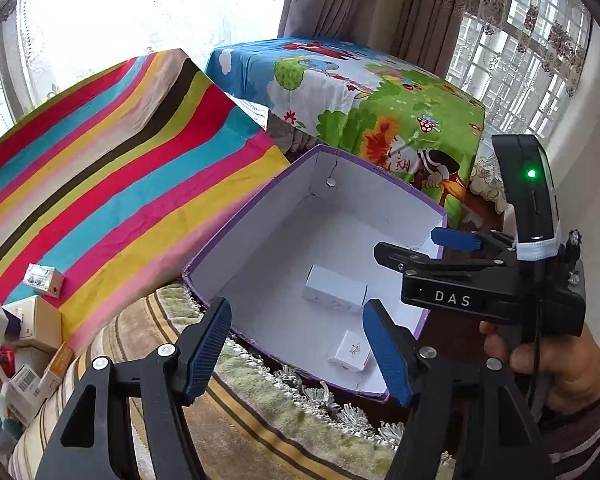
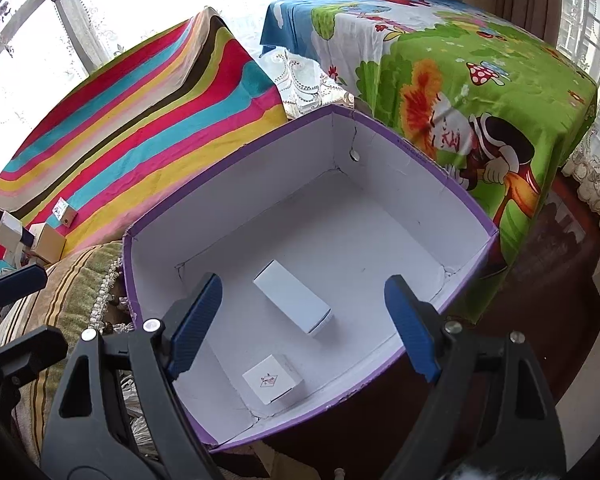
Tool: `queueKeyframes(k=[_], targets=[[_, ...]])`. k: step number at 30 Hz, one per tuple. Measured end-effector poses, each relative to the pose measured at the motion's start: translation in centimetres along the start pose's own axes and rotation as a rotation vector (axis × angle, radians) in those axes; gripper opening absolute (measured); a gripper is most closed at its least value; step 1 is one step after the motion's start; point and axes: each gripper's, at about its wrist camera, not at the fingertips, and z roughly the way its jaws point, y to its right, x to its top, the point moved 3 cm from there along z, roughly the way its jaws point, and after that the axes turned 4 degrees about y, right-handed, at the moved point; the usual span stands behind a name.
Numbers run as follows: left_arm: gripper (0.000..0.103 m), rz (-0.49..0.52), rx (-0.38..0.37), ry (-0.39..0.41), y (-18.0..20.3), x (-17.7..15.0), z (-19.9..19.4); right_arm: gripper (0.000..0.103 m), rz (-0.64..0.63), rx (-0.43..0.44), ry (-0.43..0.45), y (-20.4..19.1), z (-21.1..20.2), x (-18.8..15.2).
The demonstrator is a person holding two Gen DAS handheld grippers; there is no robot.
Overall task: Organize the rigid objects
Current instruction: 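Lower both boxes into the purple-rimmed box and open both grippers, then withdraw both grippers back toward the pile of boxes on the sofa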
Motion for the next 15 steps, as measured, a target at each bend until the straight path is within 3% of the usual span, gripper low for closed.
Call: queueKeyframes(k=[15], targets=[[0.069,-0.073,0.068,0.013,-3.2,-1.2,-1.4,0.086,-0.049,0.058,0.007,-3.4,-1.0,0.7]])
